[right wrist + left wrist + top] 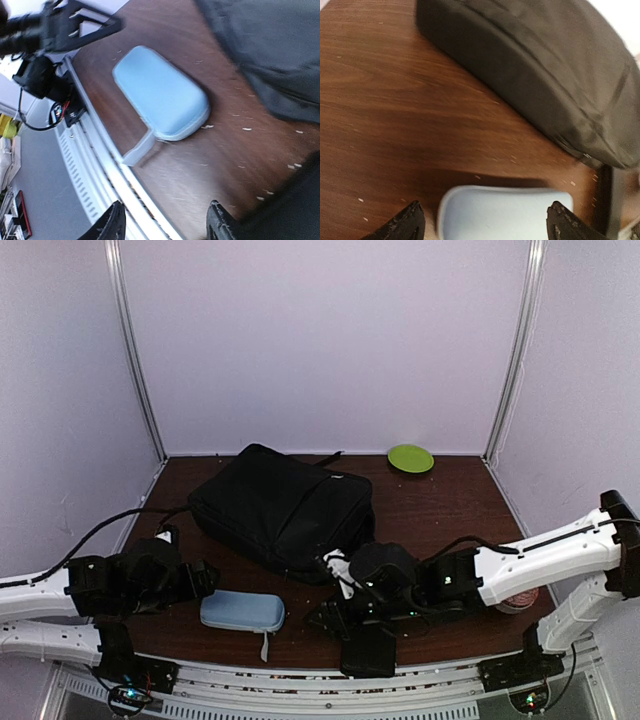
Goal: Pack the student bag
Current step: Move the stationery to the center of the board, then pick up the stationery from the center of the board.
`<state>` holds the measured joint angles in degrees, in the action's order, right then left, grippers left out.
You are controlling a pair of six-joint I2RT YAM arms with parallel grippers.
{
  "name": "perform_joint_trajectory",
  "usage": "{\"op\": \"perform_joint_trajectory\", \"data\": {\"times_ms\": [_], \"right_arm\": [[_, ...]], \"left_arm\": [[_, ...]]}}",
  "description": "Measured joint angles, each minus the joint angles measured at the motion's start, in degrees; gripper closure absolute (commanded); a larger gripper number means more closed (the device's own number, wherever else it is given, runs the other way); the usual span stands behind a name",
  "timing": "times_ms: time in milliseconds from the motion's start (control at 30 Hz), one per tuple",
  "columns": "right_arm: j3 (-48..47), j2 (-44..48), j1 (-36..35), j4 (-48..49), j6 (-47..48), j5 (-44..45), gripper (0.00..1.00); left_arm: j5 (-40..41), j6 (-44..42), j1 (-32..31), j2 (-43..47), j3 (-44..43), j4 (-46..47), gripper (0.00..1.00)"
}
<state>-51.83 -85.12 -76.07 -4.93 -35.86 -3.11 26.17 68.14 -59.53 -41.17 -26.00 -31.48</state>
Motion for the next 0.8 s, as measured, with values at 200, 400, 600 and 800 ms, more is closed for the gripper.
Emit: {"op": "perform_joint_trajectory", "data": {"times_ms": [200, 400, 600, 800], "right_arm": [[-12.1, -11.6, -3.3, -1.0, -1.0, -2.9, 0.45], [-18.6, -20.0, -3.3, -3.8, -5.6, -5.7, 0.46], [-21.1, -26.3, -3.5, -6.7, -12.6, -6.5, 0.46], [-22.2, -29.4, -3.7, -7.1, -18.8, -6.5, 0.45]], "left_arm": [[-2.1, -6.6, 9.7, -10.0, -3.1, 0.6, 0.15], [-2.2, -10.1, 11.1, -12.0, -5.9, 0.0, 0.14], [-0.1, -10.9, 11.1, -9.2, -7.5, -0.6, 0.14], [1.3, -10.5, 11.2, -6.3, -7.4, -3.0, 0.14]]}}
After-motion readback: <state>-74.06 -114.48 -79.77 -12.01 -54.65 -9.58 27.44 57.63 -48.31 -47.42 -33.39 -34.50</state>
